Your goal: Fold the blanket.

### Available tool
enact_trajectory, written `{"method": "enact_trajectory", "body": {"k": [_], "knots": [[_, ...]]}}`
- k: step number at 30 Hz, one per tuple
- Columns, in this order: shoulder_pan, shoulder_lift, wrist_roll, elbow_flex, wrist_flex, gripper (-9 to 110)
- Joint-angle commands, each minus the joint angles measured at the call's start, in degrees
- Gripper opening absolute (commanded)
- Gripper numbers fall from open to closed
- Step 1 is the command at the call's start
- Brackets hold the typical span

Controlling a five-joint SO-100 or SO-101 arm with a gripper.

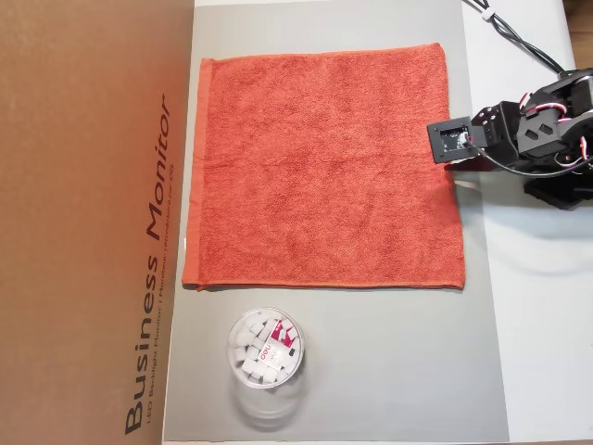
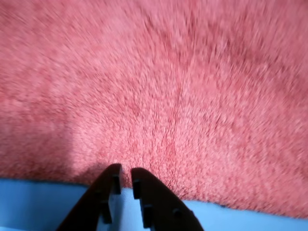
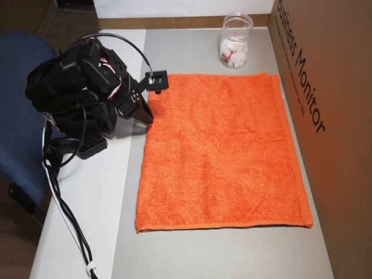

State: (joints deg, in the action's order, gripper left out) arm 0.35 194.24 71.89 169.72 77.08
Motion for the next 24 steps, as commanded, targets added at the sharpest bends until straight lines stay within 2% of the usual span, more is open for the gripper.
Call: {"method": "enact_trajectory", "body": {"k": [1,14,20,24], "knots": [[-2.72,-0.26,-1.93,-5.19,0.09,1],[-25.14,-0.88,-10.55,-11.25,0.09,1],[-31.2,-10.81,-11.69,-14.33,-0.79,1],[-35.68,-20.13,-11.25,-18.72,-0.79,8]]}}
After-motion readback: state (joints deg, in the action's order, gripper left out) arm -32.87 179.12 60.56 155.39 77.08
